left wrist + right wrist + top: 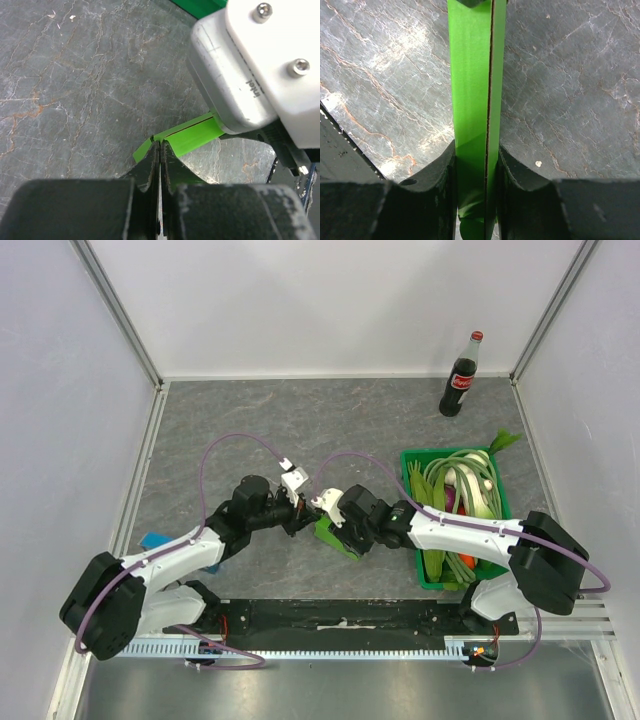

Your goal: Fold the paper box

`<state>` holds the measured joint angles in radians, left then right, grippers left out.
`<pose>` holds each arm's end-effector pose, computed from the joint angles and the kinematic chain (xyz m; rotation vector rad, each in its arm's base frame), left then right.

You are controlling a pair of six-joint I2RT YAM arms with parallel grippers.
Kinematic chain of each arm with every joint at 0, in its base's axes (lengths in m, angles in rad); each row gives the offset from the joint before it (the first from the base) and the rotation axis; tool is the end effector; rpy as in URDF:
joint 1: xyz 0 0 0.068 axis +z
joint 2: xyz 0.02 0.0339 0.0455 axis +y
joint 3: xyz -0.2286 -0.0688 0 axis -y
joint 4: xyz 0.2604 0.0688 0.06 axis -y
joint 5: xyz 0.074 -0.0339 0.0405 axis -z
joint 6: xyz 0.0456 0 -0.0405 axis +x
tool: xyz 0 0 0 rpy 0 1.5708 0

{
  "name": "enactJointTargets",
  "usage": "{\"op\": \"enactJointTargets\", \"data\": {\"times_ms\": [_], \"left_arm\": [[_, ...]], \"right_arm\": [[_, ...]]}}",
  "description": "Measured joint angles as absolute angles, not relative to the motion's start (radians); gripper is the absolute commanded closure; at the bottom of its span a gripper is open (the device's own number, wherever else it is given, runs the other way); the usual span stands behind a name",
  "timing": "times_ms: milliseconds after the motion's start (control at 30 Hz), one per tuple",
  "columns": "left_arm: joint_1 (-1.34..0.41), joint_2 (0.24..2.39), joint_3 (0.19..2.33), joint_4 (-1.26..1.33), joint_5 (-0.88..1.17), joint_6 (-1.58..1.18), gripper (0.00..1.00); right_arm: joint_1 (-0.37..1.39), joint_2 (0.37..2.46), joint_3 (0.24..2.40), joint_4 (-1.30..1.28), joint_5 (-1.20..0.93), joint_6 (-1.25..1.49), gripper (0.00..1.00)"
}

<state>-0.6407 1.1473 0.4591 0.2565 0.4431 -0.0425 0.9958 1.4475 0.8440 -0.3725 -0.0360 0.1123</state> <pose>0.2047 -0.1770 0.1547 0.8851 1.8686 -0.8733 0.1658 0.2588 0.1429 -1.1315 2.3588 0.4619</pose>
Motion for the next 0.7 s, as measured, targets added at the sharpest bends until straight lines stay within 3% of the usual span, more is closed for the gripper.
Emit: {"op": "enactJointTargets", "data": {"times_ms": [700], "left_arm": [[-0.646,1.168,0.522,0.148,0.397,-0.205,0.98]], "right_arm": [[1.005,1.456,0.844,-0.359,-0.017,0.113,0.87]]}}
